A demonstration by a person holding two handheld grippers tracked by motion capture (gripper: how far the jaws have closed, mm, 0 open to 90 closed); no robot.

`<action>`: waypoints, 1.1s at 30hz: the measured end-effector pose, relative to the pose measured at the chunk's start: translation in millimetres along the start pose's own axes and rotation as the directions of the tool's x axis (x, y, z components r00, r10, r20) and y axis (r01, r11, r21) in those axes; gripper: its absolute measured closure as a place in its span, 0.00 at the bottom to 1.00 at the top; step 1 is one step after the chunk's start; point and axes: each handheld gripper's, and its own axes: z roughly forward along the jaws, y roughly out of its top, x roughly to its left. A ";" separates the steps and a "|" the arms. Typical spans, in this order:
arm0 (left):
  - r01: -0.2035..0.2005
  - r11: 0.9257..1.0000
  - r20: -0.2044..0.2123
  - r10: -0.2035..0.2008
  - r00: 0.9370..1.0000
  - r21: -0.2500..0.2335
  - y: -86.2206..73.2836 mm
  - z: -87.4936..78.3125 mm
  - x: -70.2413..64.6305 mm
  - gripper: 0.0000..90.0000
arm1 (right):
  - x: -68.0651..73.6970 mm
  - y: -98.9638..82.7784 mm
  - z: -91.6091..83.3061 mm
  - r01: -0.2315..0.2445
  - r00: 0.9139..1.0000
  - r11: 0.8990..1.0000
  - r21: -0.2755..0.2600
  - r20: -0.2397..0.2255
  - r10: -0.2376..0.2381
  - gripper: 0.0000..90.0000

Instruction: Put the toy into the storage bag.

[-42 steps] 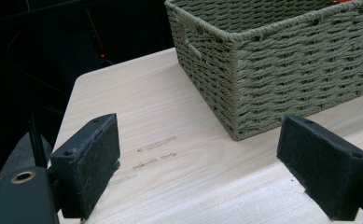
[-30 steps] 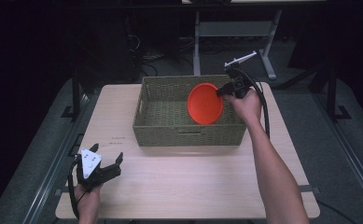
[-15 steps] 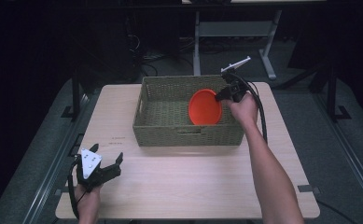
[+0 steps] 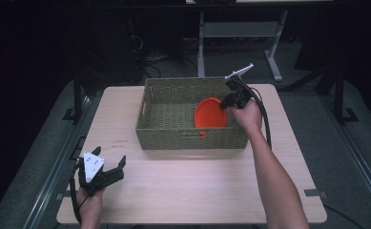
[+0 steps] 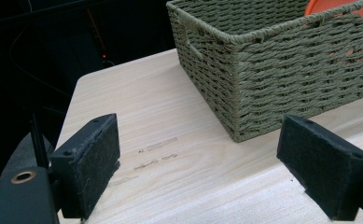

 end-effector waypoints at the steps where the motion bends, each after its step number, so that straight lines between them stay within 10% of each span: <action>1: -0.001 1.000 -0.001 0.001 1.000 0.000 0.1 0.0 -0.1 0.14 | -0.2 0.0 -0.2 0.000 1.000 1.000 0.003 -0.002 0.000 0.87; 14: -0.004 1.000 -0.005 0.004 1.000 -0.003 0.3 -0.2 0.1 0.14 | -5.7 -2.2 -2.1 -0.006 1.000 1.000 0.025 0.015 0.005 0.73; 33: 0.004 1.000 -0.006 -0.004 1.000 -0.007 -0.1 -1.3 -1.0 0.14 | -8.0 -12.8 2.2 -0.036 0.994 0.999 0.013 -0.107 0.037 0.53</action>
